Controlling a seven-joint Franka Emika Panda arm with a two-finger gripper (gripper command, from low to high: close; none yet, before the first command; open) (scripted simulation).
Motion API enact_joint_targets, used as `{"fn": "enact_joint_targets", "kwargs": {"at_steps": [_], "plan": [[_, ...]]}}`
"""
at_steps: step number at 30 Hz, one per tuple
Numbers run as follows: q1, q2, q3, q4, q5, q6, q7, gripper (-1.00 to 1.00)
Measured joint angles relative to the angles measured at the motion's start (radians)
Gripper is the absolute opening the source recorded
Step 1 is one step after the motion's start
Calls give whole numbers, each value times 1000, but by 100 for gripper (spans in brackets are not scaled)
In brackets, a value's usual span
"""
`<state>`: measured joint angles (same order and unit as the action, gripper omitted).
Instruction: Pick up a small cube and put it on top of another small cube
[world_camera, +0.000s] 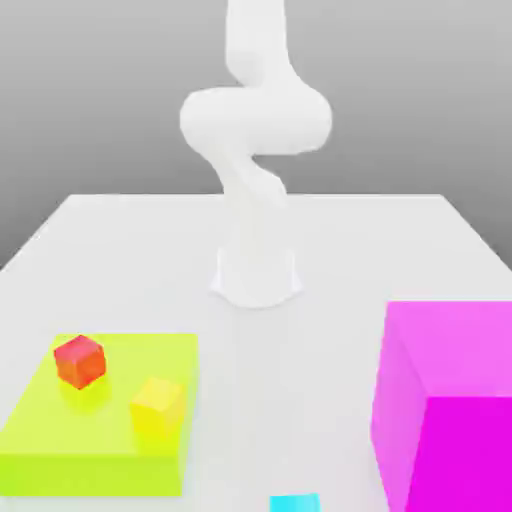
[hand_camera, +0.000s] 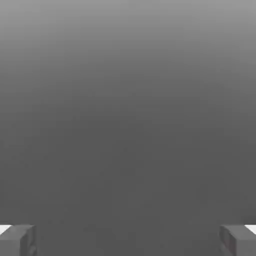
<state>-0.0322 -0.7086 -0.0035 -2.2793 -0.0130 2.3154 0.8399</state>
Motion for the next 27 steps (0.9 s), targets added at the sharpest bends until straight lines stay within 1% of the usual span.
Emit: {"fn": "enact_joint_targets", "kwargs": {"at_steps": [7, 15, 21, 27], "plan": [[-90, 260, -17, 59, -27, 44, 107, 0], [-169, 550, -64, 124, -36, 94, 211, 0], [-242, 768, -102, 173, -8, 131, 265, 0], [-297, 987, -130, 222, 51, 168, 299, 0]]}}
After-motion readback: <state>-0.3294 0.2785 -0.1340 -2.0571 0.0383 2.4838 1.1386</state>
